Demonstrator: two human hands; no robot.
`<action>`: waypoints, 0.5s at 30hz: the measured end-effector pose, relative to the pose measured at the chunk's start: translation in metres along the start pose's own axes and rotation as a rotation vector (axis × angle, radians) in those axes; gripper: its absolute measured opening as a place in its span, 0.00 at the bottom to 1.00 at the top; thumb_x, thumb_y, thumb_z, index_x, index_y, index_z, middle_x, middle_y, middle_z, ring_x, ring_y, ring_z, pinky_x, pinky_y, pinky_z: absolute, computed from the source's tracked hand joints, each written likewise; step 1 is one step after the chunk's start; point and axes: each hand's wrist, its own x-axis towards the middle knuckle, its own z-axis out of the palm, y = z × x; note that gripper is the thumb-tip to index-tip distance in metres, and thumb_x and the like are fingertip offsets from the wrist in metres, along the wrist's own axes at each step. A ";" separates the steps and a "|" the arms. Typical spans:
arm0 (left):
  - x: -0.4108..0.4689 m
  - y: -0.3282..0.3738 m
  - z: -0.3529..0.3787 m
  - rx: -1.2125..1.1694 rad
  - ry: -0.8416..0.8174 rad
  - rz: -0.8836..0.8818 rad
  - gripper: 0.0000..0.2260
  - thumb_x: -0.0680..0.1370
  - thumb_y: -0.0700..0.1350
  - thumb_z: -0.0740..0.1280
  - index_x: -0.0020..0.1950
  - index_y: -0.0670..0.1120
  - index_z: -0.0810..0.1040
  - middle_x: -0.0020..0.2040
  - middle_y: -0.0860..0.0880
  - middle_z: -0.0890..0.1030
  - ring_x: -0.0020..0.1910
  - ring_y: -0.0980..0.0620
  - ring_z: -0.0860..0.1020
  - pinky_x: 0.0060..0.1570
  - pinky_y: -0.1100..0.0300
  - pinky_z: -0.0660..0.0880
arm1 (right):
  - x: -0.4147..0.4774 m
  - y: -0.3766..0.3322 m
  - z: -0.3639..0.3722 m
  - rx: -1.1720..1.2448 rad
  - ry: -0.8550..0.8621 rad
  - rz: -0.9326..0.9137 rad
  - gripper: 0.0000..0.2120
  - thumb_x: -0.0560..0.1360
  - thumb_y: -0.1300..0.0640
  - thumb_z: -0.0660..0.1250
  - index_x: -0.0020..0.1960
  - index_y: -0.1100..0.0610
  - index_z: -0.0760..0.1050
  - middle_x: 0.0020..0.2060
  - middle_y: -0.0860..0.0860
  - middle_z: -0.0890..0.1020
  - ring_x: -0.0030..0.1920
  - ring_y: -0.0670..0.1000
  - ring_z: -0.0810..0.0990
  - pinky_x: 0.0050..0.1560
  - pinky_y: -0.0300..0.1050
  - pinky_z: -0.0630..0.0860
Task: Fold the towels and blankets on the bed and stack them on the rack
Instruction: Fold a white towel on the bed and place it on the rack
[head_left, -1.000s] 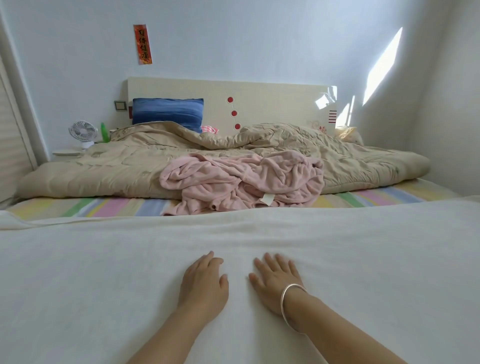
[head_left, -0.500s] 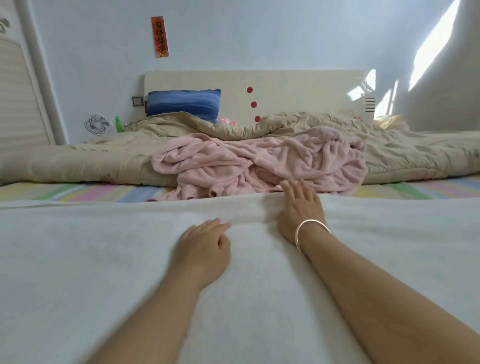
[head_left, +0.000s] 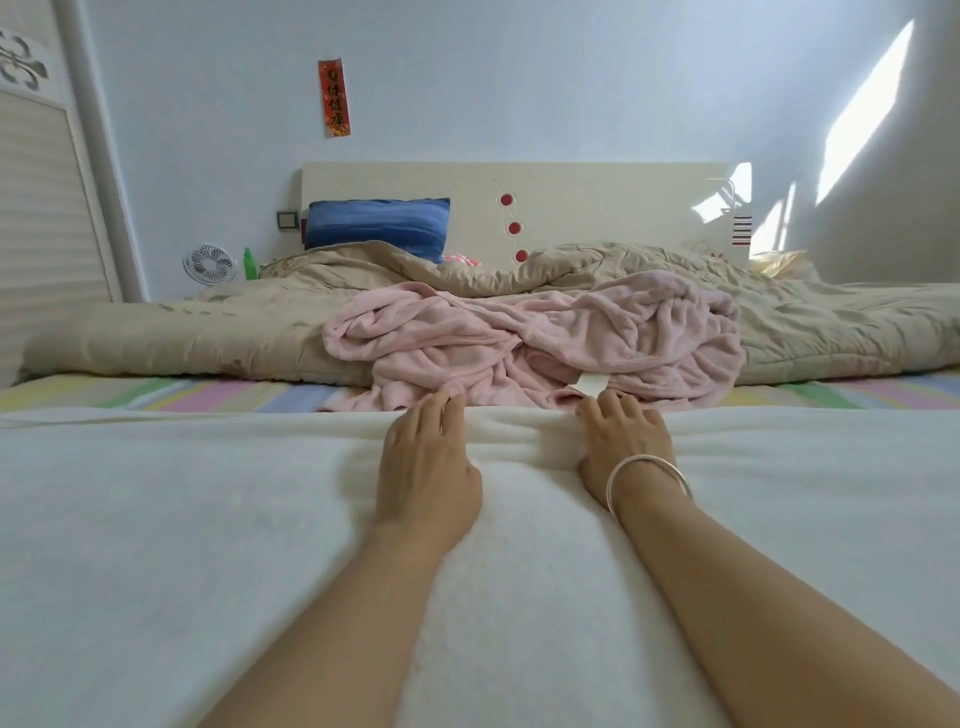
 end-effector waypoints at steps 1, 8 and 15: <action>0.004 -0.001 0.003 0.043 0.020 0.044 0.31 0.67 0.40 0.67 0.71 0.43 0.70 0.69 0.45 0.72 0.69 0.44 0.70 0.68 0.50 0.67 | -0.003 0.000 -0.004 0.024 0.030 0.010 0.22 0.73 0.55 0.62 0.66 0.52 0.65 0.61 0.52 0.70 0.63 0.56 0.69 0.59 0.49 0.66; 0.010 0.002 0.014 0.130 -0.165 0.194 0.32 0.69 0.39 0.65 0.74 0.44 0.66 0.72 0.46 0.71 0.73 0.46 0.66 0.74 0.50 0.58 | -0.012 0.009 -0.011 0.102 0.014 -0.082 0.17 0.73 0.41 0.61 0.53 0.51 0.76 0.54 0.48 0.76 0.61 0.52 0.69 0.59 0.45 0.65; 0.006 0.008 0.002 0.084 -0.080 0.116 0.17 0.70 0.37 0.64 0.59 0.43 0.72 0.50 0.47 0.78 0.53 0.45 0.74 0.51 0.54 0.69 | -0.015 0.006 -0.015 0.253 -0.037 0.075 0.13 0.75 0.49 0.59 0.58 0.50 0.70 0.57 0.47 0.74 0.54 0.54 0.78 0.43 0.45 0.68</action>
